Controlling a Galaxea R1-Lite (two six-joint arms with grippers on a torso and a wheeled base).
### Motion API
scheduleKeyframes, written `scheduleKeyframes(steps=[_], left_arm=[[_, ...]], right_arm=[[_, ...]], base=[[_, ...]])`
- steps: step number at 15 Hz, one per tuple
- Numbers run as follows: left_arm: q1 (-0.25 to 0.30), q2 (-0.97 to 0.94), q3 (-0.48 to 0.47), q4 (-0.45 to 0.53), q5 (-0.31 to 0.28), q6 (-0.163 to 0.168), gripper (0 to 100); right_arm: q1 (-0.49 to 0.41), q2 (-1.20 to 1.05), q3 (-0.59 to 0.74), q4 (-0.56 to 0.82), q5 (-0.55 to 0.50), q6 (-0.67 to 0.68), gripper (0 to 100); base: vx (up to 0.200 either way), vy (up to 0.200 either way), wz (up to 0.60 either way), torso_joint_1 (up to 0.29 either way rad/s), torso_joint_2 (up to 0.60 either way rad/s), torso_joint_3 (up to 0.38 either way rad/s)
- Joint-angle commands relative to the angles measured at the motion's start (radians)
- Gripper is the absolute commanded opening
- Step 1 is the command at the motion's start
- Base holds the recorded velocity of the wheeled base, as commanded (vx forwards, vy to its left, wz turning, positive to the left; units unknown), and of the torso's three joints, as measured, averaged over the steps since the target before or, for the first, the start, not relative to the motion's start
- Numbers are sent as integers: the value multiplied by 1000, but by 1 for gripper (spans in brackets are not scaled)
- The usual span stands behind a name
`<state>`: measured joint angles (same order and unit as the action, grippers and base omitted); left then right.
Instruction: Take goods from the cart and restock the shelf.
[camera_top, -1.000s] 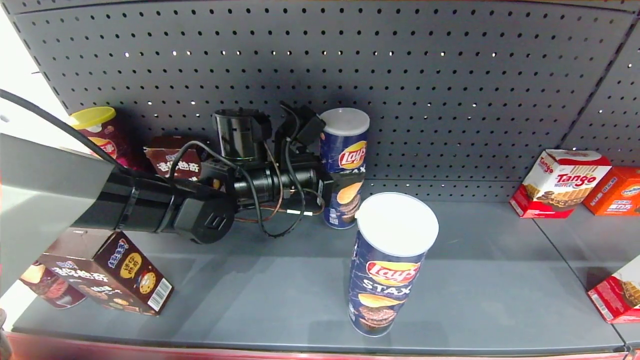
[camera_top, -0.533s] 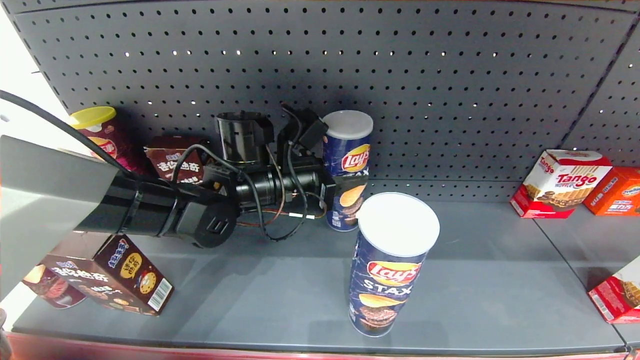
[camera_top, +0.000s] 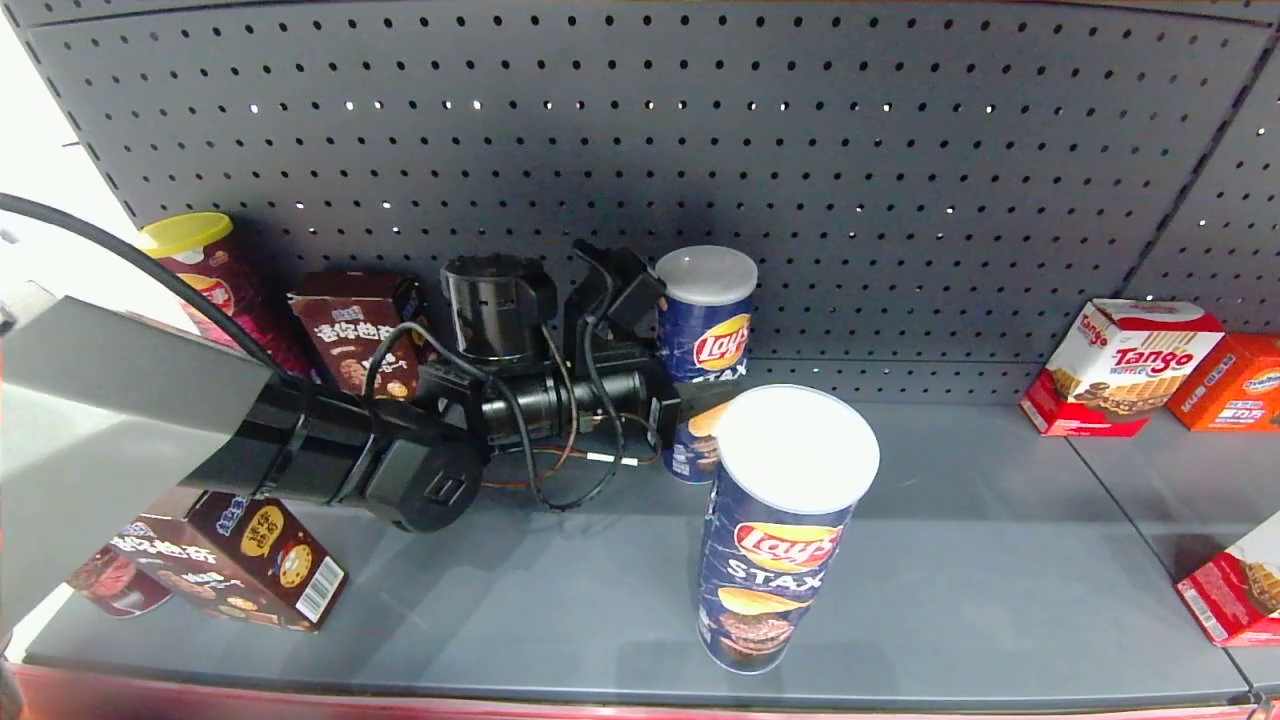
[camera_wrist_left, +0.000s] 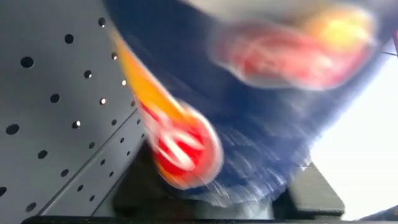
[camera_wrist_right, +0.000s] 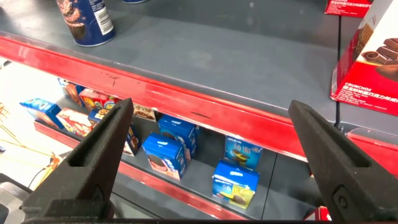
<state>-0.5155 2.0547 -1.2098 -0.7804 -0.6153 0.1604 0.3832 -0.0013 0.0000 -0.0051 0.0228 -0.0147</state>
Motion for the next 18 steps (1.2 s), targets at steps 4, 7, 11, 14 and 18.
scheduleKeyframes(steps=[4, 7, 11, 14, 18], left_arm=[[6, -16, 33, -33, 3, 1, 100], [12, -62, 116, -95, 12, 22, 100], [23, -122, 240, -100, 190, 117, 100], [22, -122, 237, -100, 290, 113, 100], [22, -122, 243, -100, 319, 111, 100]], right_arm=[[0, 1, 0, 1, 0, -1, 100], [0, 1, 0, -1, 0, 1, 100], [0, 1, 0, 1, 0, 1, 100], [0, 1, 0, -1, 0, -1, 100], [0, 1, 0, 1, 0, -1, 100]], base=[[0, 0, 0, 0, 0, 0], [0, 0, 0, 0, 0, 0], [0, 0, 0, 0, 0, 0], [0, 0, 0, 0, 0, 0], [0, 0, 0, 0, 0, 0]])
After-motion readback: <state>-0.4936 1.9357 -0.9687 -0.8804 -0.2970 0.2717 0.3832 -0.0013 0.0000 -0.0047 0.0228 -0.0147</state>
